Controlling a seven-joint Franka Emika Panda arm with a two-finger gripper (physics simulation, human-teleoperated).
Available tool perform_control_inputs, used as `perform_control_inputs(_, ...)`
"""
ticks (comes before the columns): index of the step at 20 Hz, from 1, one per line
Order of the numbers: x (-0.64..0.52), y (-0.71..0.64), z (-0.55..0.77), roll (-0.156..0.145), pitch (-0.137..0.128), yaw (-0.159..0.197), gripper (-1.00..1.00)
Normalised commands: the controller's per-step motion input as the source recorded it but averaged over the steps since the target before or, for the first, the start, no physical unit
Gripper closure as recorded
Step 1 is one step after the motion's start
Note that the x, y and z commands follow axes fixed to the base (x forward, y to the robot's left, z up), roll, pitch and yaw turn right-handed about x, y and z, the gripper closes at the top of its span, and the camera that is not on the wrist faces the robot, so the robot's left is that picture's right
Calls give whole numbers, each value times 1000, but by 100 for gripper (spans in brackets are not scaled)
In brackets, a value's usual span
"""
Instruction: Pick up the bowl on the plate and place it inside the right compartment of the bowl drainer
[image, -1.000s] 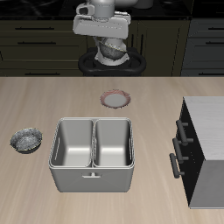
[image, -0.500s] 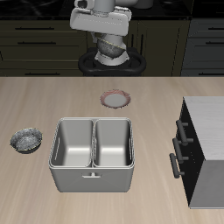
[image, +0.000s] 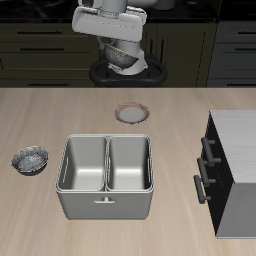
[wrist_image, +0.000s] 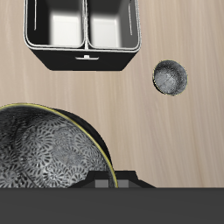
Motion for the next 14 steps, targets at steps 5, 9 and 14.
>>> perform_control_inputs(5,401,91,115,-1,-17,9,100)
perform_control_inputs(9,336,75,37,6,3,0,100)
perform_control_inputs(14,313,60,58,-6,8,11,100)
